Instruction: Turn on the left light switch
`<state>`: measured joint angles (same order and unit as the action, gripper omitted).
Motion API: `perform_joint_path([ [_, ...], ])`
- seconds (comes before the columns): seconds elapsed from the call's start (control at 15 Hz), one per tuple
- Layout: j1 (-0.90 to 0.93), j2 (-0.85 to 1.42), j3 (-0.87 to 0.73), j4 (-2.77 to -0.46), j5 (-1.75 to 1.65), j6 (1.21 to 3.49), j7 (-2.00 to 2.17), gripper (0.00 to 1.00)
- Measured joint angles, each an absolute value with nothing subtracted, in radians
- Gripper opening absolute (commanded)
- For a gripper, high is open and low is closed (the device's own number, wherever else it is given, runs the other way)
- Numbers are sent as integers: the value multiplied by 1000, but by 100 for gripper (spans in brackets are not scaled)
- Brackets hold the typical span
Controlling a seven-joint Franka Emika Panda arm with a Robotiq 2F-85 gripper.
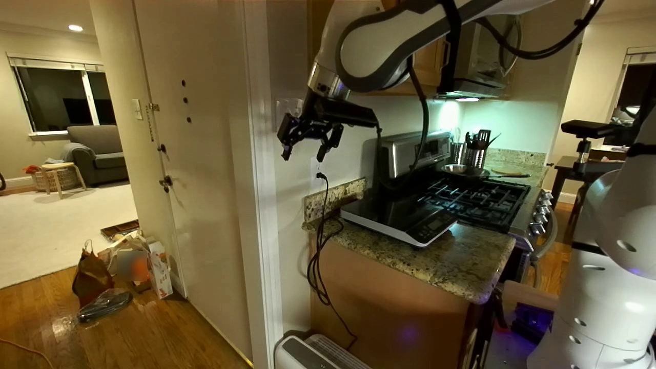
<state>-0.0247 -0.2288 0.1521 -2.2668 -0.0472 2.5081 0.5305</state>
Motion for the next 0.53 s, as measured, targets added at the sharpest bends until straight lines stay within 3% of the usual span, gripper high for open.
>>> perform_joint_path([
  [0.53,-63,-182,153,-2259,-117,2642,675,100],
])
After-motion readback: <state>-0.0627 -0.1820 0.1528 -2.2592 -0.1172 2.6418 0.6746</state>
